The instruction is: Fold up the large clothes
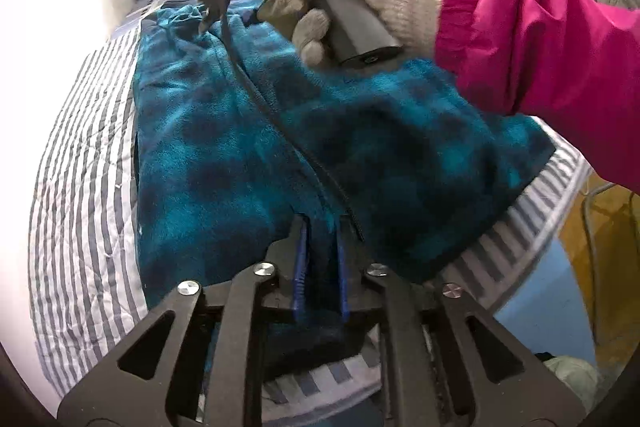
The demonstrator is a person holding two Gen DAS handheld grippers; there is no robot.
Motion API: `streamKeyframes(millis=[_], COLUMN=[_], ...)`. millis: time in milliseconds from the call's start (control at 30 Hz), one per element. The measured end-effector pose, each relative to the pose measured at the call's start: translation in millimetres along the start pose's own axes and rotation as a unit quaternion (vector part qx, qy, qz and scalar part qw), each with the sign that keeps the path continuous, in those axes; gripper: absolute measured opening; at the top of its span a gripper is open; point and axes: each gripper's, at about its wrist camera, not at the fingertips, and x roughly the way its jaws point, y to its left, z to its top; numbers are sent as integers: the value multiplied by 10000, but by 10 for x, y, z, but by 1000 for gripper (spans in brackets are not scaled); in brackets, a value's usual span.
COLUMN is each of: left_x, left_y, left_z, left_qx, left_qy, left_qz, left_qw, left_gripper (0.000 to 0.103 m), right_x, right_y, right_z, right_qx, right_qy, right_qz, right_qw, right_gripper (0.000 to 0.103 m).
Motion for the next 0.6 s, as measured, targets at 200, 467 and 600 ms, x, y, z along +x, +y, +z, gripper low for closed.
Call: streamKeyframes(millis=[200,467,600], left_x=[-543,-982,-681], left_y=[141,581,715], left_z=[-130,-344,-374], left_qx=[-440,-1327,-1417], left_qy=[-436,-1024,-927], left_qz=[-902,-368,-58], left_qw=[9940,9852,9855], left_gripper=[30,30,26], right_x=[-792,-1929,-2311], right_y=[302,521,434], right_z=[-139,-695,-950], right_qx=[-702,-1463,-1193], right_qy=[-647,-1514,-1561], right_qz=[-525,-811,-769], right_qw=[9940,9742,9775], right_gripper=[37,59,61])
